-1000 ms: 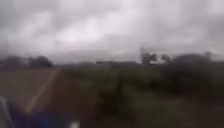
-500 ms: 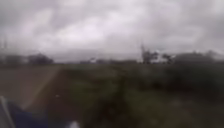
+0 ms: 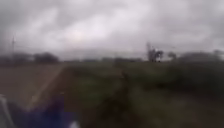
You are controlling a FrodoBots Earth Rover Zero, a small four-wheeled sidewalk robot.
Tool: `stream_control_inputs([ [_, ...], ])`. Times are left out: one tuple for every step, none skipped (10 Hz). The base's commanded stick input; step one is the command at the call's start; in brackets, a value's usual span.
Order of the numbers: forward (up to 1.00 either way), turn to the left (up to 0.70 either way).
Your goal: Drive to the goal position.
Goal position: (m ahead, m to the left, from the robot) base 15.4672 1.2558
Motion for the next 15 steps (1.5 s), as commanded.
stream_control_inputs([
  [0.0,0.0],
  [0.0,0.0],
  [0.0,0.0],
  [0.0,0.0],
  [0.0,0.0],
  [0.0,0.04],
  [0.0,0.7],
  [0.0,0.7],
  [0.0,0.7],
  [0.0,0.7],
  [0.0,0.7],
  [0.0,0.7],
  [0.0,0.7],
  [0.0,0.7],
  [0.0,0.7],
])
